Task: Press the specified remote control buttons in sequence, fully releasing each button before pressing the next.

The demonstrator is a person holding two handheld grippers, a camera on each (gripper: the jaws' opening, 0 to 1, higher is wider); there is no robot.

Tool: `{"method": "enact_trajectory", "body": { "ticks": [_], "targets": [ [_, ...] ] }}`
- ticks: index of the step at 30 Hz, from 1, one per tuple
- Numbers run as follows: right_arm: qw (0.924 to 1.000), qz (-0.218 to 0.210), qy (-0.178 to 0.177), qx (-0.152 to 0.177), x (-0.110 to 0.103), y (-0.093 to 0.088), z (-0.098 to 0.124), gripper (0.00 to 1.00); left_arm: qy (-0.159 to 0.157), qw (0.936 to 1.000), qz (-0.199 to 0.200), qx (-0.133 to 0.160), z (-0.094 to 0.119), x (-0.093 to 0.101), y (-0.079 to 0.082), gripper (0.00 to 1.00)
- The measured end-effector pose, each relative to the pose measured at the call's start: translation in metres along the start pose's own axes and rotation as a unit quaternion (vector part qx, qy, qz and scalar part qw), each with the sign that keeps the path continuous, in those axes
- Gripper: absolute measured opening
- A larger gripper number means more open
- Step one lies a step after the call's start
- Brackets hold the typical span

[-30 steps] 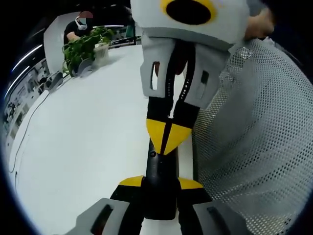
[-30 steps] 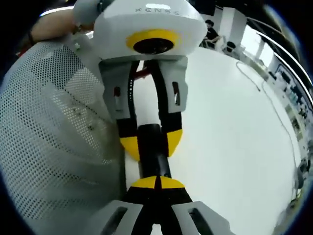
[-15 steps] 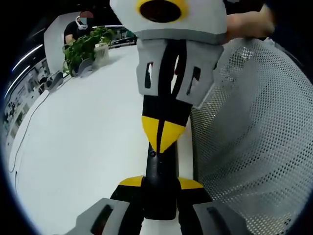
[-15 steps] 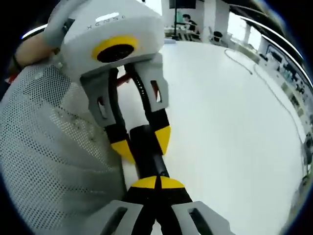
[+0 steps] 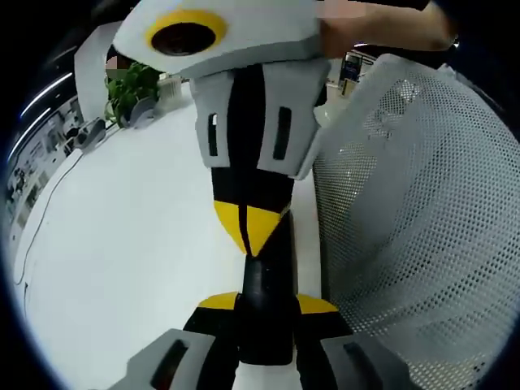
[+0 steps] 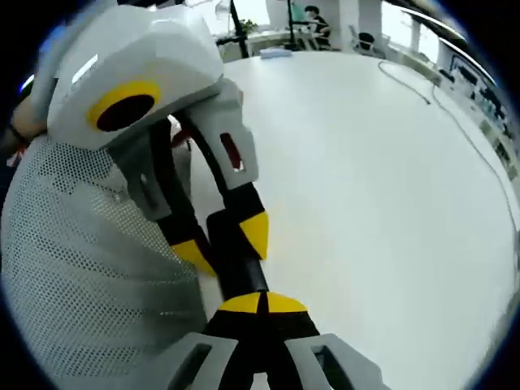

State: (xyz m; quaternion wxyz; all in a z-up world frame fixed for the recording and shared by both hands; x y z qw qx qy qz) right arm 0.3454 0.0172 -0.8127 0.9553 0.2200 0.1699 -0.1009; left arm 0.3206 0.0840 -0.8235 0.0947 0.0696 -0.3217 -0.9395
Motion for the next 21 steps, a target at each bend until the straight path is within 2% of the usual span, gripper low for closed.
{"method": "enact_trajectory", "body": {
  "ticks": [2,6,11,18,21],
  "targets": [
    [0.9992,-0.033,0.02,-0.009,0.0021,0.0015,-0.0003,0.0,0.0,1.0,0.002,0.001,-0.0003,0.0,0.0,0.24],
    [0.9974,-0.06,0.033,-0.024,0.0065,0.0052,-0.002,0.0,-0.001,0.9998,0.018,0.01,0.0003,-0.0012,-0.001,0.24],
    [0.9983,-0.019,0.014,-0.053,0.0023,0.0082,-0.0049,0.0,-0.004,0.9996,0.026,0.014,0.0002,-0.0013,-0.0012,0.24],
    [0.9987,-0.022,-0.001,-0.046,0.0021,0.007,-0.0042,0.0,-0.005,0.9989,0.044,0.016,0.0002,-0.0018,-0.0002,0.24],
    [0.9992,-0.019,-0.019,-0.029,-0.0003,0.0049,-0.0037,0.0,-0.006,0.9988,0.045,0.016,0.0007,-0.0016,-0.0001,0.24]
  ]
}}
Point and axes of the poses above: the point that each gripper's makers call its tool centre point, and the gripper's own axes: z roughly backward along the fingers, x roughly to its right, y roughly out of its top, the point moved 5 cm from there along z, roughly backward along the fingers, and after that the axes turned 8 degrees about y, right-handed, at the moved point
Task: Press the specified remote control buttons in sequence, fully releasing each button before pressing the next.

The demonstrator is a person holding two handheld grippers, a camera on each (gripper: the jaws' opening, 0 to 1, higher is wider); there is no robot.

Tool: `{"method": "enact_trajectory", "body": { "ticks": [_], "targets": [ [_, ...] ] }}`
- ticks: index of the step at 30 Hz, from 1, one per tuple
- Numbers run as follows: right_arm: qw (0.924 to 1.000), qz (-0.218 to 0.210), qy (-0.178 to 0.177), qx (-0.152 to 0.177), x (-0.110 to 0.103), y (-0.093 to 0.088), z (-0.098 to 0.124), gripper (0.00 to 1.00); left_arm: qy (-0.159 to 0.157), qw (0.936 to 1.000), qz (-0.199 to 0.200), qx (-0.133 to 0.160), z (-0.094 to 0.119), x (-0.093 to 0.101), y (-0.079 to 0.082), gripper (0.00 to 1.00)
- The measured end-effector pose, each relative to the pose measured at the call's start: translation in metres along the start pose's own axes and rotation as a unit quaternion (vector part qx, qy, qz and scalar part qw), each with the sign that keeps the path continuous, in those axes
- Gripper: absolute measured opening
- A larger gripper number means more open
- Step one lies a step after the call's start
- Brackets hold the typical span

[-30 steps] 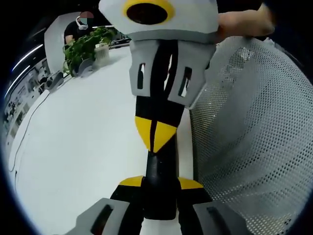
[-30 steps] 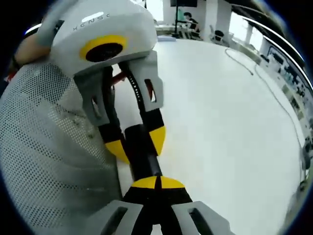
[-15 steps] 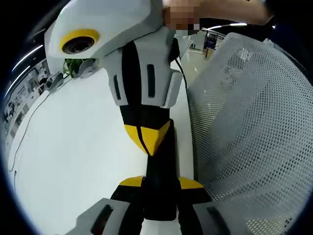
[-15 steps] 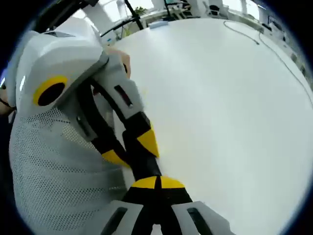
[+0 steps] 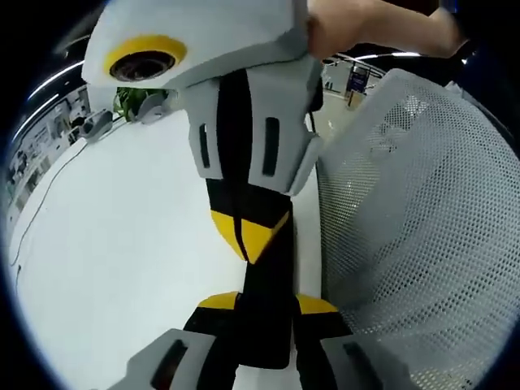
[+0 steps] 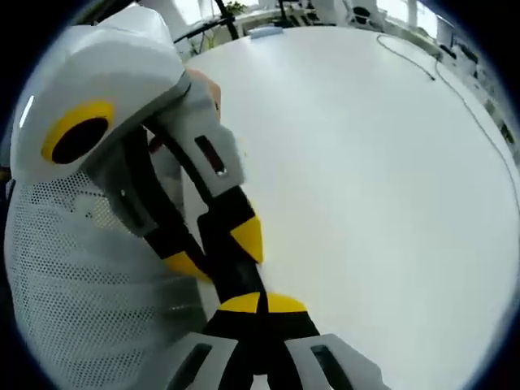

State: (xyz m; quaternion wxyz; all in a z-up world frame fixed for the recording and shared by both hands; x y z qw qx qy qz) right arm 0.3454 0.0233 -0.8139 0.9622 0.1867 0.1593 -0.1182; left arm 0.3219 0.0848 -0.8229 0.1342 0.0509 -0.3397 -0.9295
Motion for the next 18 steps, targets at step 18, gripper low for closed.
{"method": "enact_trajectory", "body": {
  "ticks": [18],
  "targets": [
    [0.9899,0.113,-0.049,0.07,-0.024,-0.004,-0.004,0.0,0.0,1.0,0.005,0.001,-0.001,0.0,0.0,0.25]
  ]
}}
Point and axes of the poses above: the point that each gripper's makers call its tool centre point, and the gripper's own axes: z roughly backward along the fingers, x roughly to its right, y roughly out of its top, the point moved 5 cm from there along z, roughly backward along the fingers, and after that the axes turned 8 degrees about y, right-handed, at the moved point
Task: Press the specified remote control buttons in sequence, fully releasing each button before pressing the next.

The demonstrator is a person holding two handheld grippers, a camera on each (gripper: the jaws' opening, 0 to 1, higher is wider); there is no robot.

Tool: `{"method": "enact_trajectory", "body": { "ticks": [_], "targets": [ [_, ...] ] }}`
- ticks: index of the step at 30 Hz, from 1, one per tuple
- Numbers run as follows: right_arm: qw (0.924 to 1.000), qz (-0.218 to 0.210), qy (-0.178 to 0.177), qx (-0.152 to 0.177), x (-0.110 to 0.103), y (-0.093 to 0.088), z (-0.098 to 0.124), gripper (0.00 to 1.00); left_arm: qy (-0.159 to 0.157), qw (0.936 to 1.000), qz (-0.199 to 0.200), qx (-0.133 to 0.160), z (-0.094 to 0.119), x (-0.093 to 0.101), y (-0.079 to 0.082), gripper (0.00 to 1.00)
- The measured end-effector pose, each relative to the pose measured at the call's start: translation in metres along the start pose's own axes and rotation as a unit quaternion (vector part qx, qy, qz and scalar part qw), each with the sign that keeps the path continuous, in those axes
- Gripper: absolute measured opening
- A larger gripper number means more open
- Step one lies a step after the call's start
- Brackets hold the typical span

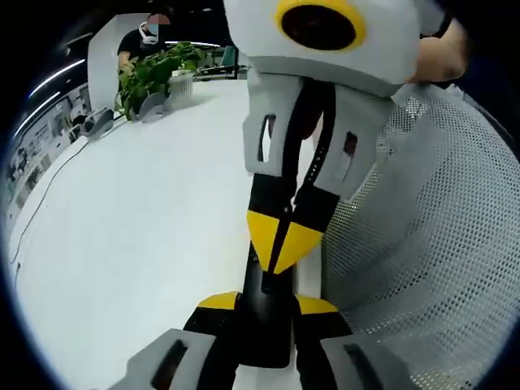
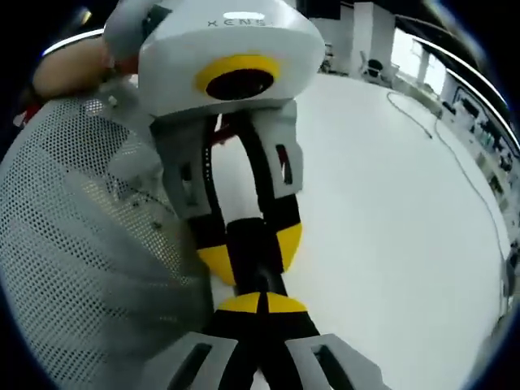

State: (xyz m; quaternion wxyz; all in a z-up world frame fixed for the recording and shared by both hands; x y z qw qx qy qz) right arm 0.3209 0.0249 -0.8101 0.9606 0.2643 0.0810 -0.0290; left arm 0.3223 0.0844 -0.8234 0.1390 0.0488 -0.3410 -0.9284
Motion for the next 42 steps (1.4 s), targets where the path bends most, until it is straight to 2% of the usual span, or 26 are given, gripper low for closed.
{"method": "enact_trajectory", "body": {
  "ticks": [3,5,9,11,13,16,19,24,27,37,39,40,42],
  "targets": [
    [0.9997,0.014,-0.012,-0.019,-0.0009,0.0017,-0.0013,0.0,-0.001,1.0,0.003,0.001,-0.0001,-0.0003,-0.0002,0.25],
    [0.9978,0.045,-0.029,-0.04,-0.0007,0.0027,-0.0018,0.0,-0.001,1.0,0.003,0.002,-0.0002,-0.0002,-0.0001,0.25],
    [0.9972,0.044,-0.036,-0.049,-0.0018,0.0044,-0.0044,0.0,-0.001,1.0,0.0,0.001,-0.0004,-0.0002,-0.0003,0.25],
    [0.9968,0.039,-0.048,-0.049,-0.0016,0.0053,-0.0053,0.0,-0.001,1.0,-0.002,0.0,-0.0002,0.0001,-0.0001,0.24],
    [0.9953,0.054,-0.061,-0.052,0.0006,0.0058,-0.0057,0.0,0.0,1.0,0.0,0.0,0.0,0.0,0.0,0.24],
    [0.9957,0.051,-0.056,-0.053,-0.0002,0.0054,-0.0052,0.0,0.0,1.0,-0.002,0.0,0.0001,-0.0001,-0.0002,0.24],
    [0.999,0.01,-0.043,-0.01,0.0012,0.0029,-0.0033,0.0,0.001,1.0,-0.002,0.0,0.0,0.0002,-0.0002,0.25],
    [0.9996,0.01,-0.025,0.007,-0.0044,0.0048,-0.0027,0.0,0.0,1.0,0.002,0.003,0.0001,0.0001,-0.0003,0.25],
    [0.9992,0.028,-0.03,-0.004,-0.0035,0.0071,-0.005,0.0,0.0,1.0,0.002,0.002,0.0002,0.0003,-0.0004,0.25],
    [0.998,0.028,-0.053,-0.02,-0.0009,0.0084,-0.0067,0.0,0.001,1.0,0.004,0.003,0.0005,0.0005,-0.0004,0.24],
    [0.9969,0.04,-0.062,-0.025,-0.0015,0.0087,-0.0072,0.0,0.003,1.0,0.007,0.003,0.0004,0.0002,-0.0002,0.24],
    [0.9952,0.06,-0.069,-0.035,-0.0017,0.0094,-0.0078,0.0,0.003,1.0,0.008,0.002,0.0004,0.0,-0.0002,0.24],
    [0.9948,0.065,-0.07,-0.035,-0.0029,0.009,-0.0081,0.0,0.004,1.0,0.009,0.002,0.0003,-0.0001,-0.0002,0.24]
  ]
}}
Point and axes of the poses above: the point that each gripper's makers call its tool centre point, and the gripper's own axes: z roughly backward along the fingers, x roughly to its right, y roughly out of its top, the point moved 5 cm from there along z, roughly backward along the fingers, and after that the axes turned 8 degrees about y, right-handed, at the moved point
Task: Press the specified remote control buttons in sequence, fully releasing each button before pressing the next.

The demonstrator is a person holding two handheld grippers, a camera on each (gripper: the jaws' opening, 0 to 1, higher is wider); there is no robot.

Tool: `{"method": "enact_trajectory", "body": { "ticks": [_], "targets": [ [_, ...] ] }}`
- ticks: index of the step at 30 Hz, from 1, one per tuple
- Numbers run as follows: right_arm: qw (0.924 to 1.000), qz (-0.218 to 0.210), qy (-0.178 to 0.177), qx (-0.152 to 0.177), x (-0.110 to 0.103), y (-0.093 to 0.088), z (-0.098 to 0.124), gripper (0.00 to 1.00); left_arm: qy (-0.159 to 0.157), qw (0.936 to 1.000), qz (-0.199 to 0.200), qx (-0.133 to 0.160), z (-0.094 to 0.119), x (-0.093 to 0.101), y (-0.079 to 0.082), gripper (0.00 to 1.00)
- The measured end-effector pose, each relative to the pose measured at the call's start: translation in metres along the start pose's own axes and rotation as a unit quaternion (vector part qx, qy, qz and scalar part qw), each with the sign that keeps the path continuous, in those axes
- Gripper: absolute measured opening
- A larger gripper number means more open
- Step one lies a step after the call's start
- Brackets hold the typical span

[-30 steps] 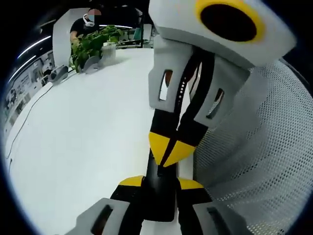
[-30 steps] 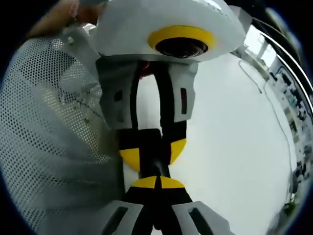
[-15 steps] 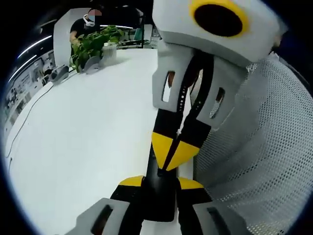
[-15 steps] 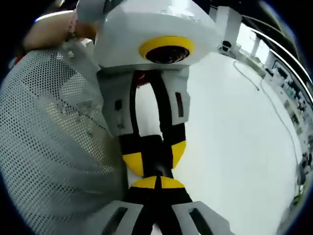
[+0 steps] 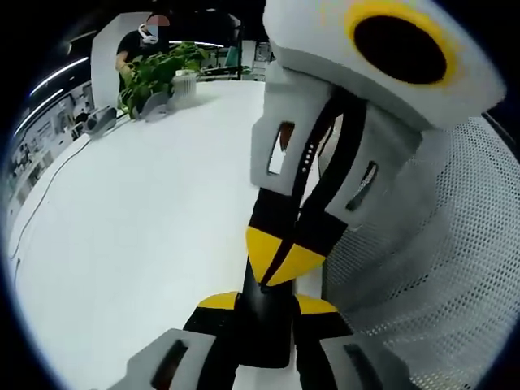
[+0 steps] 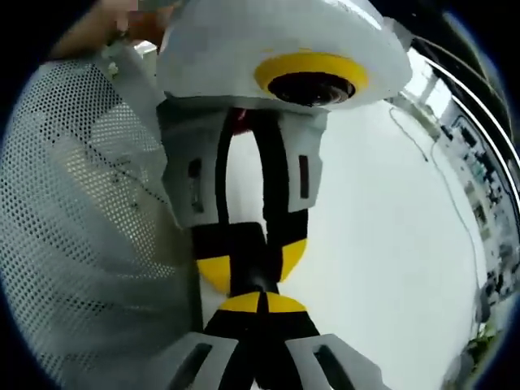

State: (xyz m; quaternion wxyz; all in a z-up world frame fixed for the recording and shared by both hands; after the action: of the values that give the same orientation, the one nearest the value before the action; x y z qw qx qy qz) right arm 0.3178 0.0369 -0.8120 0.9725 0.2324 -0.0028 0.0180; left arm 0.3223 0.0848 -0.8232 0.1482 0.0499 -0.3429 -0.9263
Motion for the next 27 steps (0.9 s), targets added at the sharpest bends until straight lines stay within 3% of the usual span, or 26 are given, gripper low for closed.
{"method": "enact_trajectory", "body": {
  "ticks": [6,12,17,22,27],
  "targets": [
    [0.9968,-0.061,0.027,0.043,0.0042,-0.0039,0.0033,0.0,0.002,1.0,-0.004,0.0,-0.0002,0.0002,0.0003,0.25],
    [0.9982,-0.037,0.03,0.036,-0.0025,-0.0038,0.0039,0.0,0.001,1.0,-0.004,0.0,-0.0005,-0.0003,-0.0001,0.25],
    [0.9969,-0.067,0.028,0.03,0.0009,-0.0024,0.0026,0.0,0.001,1.0,-0.003,0.0,-0.0003,-0.0001,0.0001,0.24],
    [0.9978,-0.062,0.022,0.006,-0.0003,-0.0004,0.0005,0.0,0.002,1.0,-0.006,0.0,-0.0003,0.0002,0.0003,0.25],
    [0.9941,-0.103,0.031,0.012,0.0041,-0.002,0.002,0.0,0.003,1.0,-0.005,0.0,-0.0004,0.0003,0.0002,0.24]
  ]
}}
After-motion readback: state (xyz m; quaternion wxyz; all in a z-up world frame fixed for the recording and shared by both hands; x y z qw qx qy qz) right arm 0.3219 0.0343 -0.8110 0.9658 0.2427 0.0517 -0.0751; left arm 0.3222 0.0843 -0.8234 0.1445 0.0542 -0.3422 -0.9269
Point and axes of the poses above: the point that each gripper's makers call its tool centre point, and the gripper's own axes: z roughly backward along the fingers, x roughly to its right, y roughly out of its top, the point moved 5 cm from there along z, roughly backward along the fingers, and after that the axes turned 8 degrees about y, right-handed, at the moved point
